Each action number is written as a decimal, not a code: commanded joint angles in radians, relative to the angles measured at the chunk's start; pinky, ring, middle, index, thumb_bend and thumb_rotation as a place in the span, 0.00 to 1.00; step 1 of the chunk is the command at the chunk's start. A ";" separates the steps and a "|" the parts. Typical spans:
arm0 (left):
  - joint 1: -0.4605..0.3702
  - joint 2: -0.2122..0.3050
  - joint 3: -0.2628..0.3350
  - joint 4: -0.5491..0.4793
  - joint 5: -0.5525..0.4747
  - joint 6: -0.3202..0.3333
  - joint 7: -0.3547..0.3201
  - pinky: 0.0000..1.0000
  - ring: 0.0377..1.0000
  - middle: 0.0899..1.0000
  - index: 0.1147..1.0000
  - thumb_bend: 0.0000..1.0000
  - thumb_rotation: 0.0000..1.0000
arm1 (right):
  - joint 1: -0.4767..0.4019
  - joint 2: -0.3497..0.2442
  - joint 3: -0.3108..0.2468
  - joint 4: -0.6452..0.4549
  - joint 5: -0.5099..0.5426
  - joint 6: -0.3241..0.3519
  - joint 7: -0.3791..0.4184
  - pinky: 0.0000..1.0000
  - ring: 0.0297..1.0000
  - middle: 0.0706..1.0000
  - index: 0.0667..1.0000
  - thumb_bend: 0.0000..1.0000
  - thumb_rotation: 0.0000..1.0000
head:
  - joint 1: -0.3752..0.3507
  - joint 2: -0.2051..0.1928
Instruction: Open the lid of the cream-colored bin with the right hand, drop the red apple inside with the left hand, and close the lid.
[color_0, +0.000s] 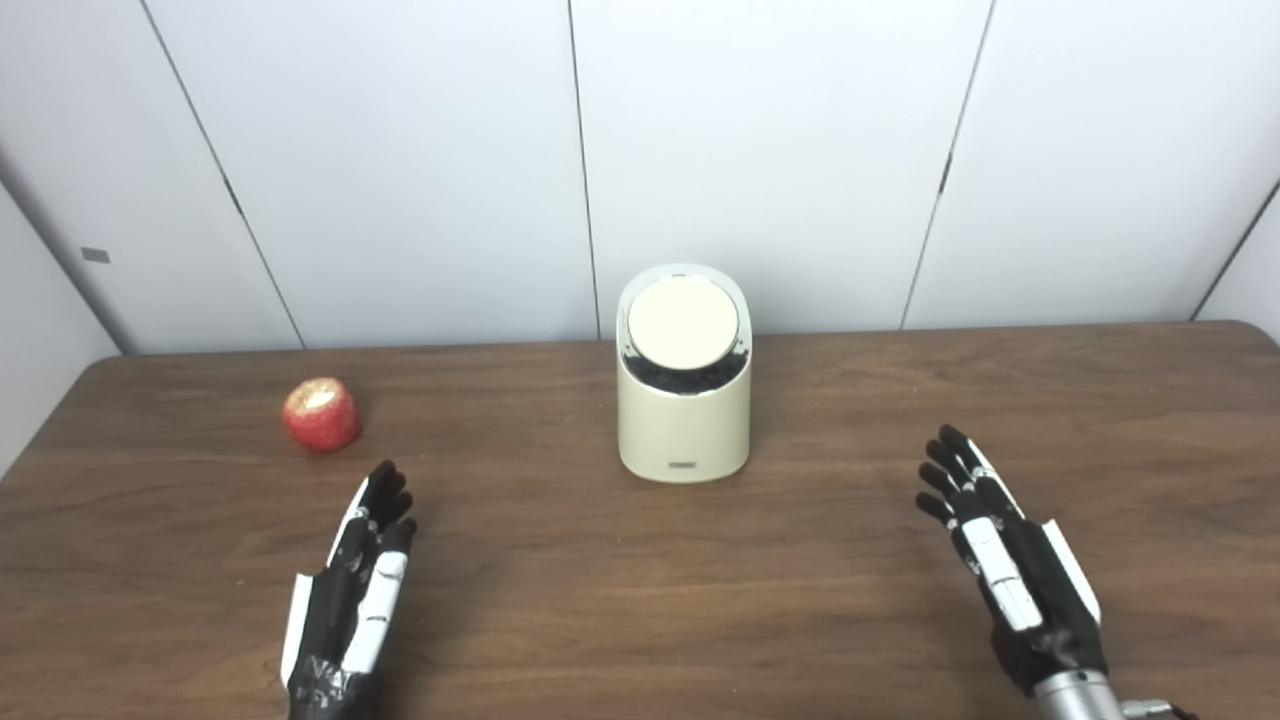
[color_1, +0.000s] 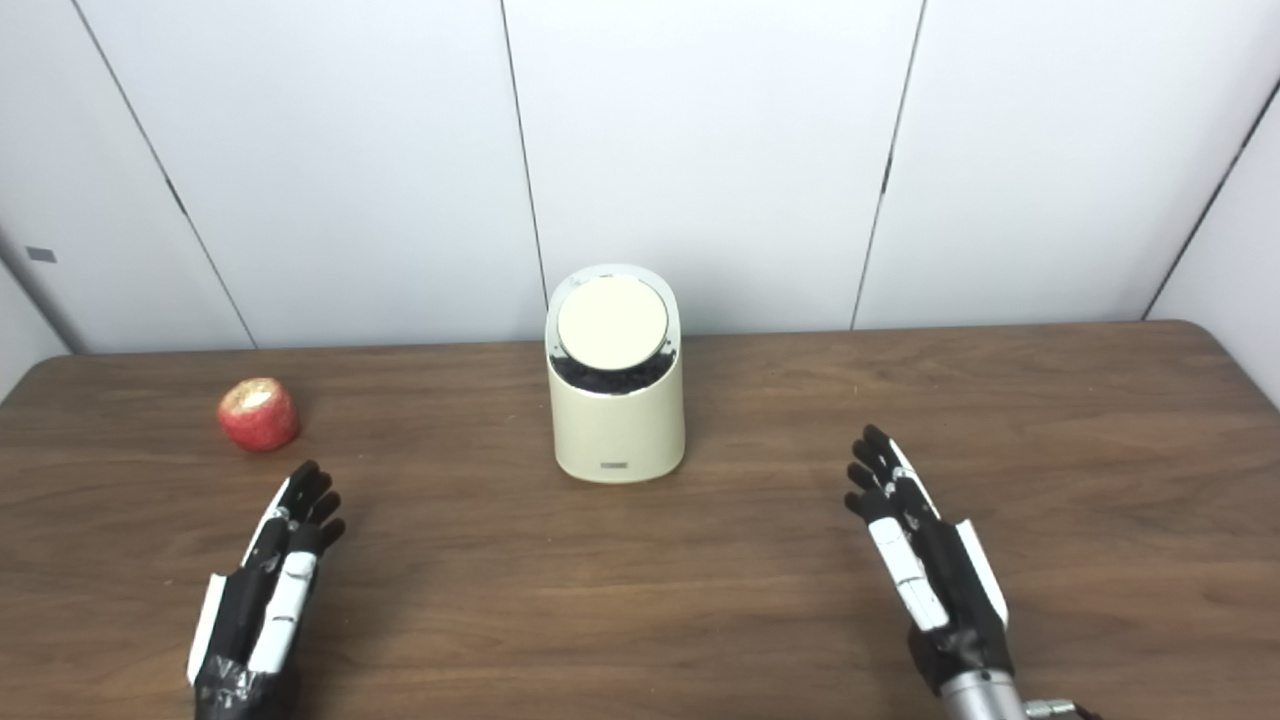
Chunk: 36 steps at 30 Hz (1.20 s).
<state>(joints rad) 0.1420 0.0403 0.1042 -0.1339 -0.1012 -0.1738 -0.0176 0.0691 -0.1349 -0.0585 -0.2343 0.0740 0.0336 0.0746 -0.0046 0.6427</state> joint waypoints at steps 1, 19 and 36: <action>0.035 -0.012 -0.006 0.006 -0.019 -0.021 -0.007 0.93 0.94 0.95 0.96 0.57 0.71 | -0.005 -0.006 -0.011 -0.046 0.012 -0.016 0.001 0.88 0.93 0.94 0.94 0.55 0.83 | 0.002 -0.001; 0.075 -0.020 -0.019 -0.009 0.021 -0.014 0.006 0.94 0.94 0.94 0.95 0.49 0.71 | -0.070 -0.033 0.027 -0.041 -0.125 0.027 -0.005 0.82 0.91 0.92 0.93 0.58 0.69 | -0.002 -0.081; 0.101 -0.009 -0.050 0.009 0.080 -0.012 -0.001 0.97 0.95 0.95 0.97 0.44 0.73 | -0.315 0.005 0.129 0.046 -0.361 0.118 -0.042 0.82 0.88 0.91 0.92 0.71 0.79 | 0.013 -0.192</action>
<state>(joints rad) 0.1877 0.0379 0.0664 -0.1626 -0.0203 -0.1758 -0.0154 -0.1823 -0.1394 0.0659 -0.1648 -0.2672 0.1590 0.0513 0.0077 0.4510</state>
